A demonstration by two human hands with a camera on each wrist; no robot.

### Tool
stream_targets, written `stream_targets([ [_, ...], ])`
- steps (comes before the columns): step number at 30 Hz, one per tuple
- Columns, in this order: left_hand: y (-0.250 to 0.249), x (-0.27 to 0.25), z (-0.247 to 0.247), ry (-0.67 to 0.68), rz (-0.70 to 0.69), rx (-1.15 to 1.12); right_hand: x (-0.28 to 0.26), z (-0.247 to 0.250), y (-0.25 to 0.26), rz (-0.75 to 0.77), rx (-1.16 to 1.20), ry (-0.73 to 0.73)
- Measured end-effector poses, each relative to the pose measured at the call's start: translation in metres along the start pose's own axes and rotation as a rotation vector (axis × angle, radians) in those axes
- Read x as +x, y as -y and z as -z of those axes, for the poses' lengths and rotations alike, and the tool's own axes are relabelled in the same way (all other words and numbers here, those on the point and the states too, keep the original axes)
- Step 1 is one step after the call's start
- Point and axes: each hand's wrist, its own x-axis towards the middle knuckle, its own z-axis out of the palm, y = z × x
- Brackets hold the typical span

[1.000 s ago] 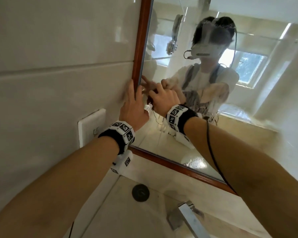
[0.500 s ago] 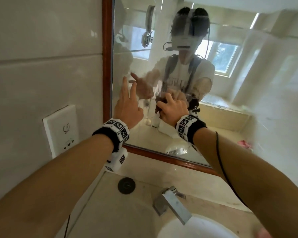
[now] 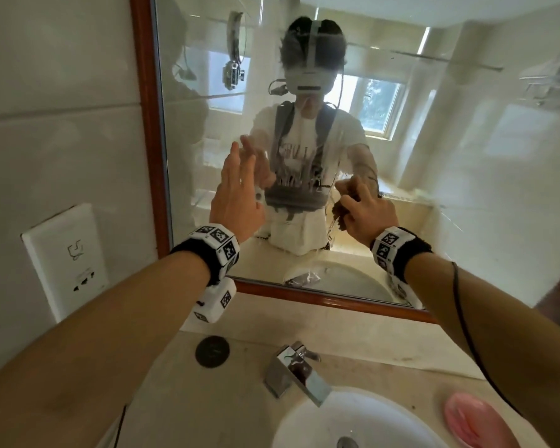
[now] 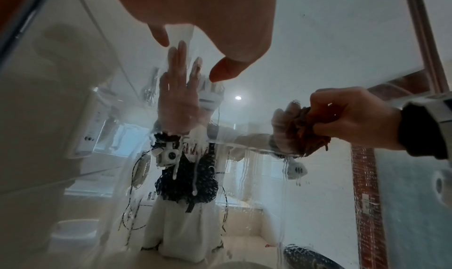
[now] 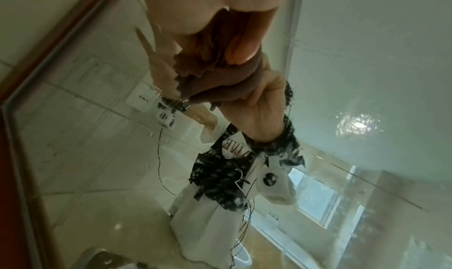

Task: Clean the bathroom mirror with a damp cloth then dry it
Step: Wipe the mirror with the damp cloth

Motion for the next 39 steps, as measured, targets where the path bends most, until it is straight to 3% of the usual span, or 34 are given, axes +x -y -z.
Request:
stream_targets([
  [4,0.005,0.003,0.006,0.008,0.013,0.017,0.002,0.001,0.012,-0.068,0.027,0.01],
  [12,0.018,0.0,0.002,0.034,-0.017,0.006,0.043,-0.005,0.1,0.059,0.062,0.039],
  [16,0.025,0.002,-0.003,0.042,-0.015,0.004,0.045,-0.002,0.103,0.066,0.058,0.09],
  [27,-0.045,-0.008,-0.045,0.04,-0.089,0.004,-0.001,0.004,-0.005,-0.075,0.009,0.11],
  [39,-0.151,-0.015,-0.098,0.035,-0.059,0.271,-0.061,0.009,-0.127,-0.013,0.048,0.014],
])
